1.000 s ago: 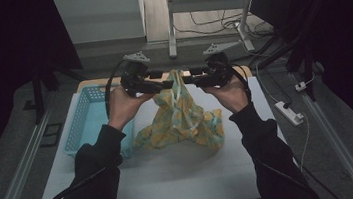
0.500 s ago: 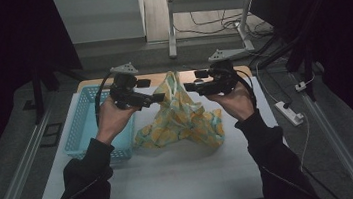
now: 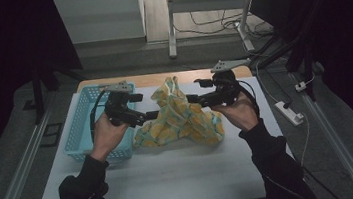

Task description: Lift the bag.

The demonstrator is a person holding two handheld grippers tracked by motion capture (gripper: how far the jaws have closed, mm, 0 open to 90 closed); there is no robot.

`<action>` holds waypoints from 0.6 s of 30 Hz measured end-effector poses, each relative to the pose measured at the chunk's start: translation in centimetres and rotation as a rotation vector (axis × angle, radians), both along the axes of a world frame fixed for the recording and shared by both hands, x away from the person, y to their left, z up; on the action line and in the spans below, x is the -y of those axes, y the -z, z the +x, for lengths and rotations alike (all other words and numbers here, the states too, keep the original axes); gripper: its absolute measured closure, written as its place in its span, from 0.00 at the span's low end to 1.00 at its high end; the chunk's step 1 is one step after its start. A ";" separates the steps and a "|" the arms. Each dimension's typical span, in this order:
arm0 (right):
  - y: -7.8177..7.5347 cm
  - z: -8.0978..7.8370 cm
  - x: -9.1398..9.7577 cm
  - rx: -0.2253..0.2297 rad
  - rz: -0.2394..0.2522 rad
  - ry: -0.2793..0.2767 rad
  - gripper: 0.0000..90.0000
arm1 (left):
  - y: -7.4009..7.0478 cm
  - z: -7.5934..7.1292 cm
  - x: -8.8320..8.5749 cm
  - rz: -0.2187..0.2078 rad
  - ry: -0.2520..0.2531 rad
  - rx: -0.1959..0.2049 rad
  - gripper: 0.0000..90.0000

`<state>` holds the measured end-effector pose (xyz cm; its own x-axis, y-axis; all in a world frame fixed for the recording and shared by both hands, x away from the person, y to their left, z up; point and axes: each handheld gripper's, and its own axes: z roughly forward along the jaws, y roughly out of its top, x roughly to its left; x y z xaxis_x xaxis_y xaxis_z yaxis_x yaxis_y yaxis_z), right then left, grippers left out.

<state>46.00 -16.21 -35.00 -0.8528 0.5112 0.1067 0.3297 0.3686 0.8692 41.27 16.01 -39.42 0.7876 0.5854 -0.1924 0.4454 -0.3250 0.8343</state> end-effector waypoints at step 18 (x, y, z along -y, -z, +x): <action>4.3 -2.1 0.6 0.022 -0.032 0.042 0.02 | 4.1 -3.1 -1.8 0.012 -0.045 -0.017 0.00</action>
<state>43.93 -16.81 -39.26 -0.8324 0.5495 0.0714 0.3266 0.3825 0.8643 38.20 17.80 -43.51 0.7568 0.6228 -0.1983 0.4742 -0.3145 0.8223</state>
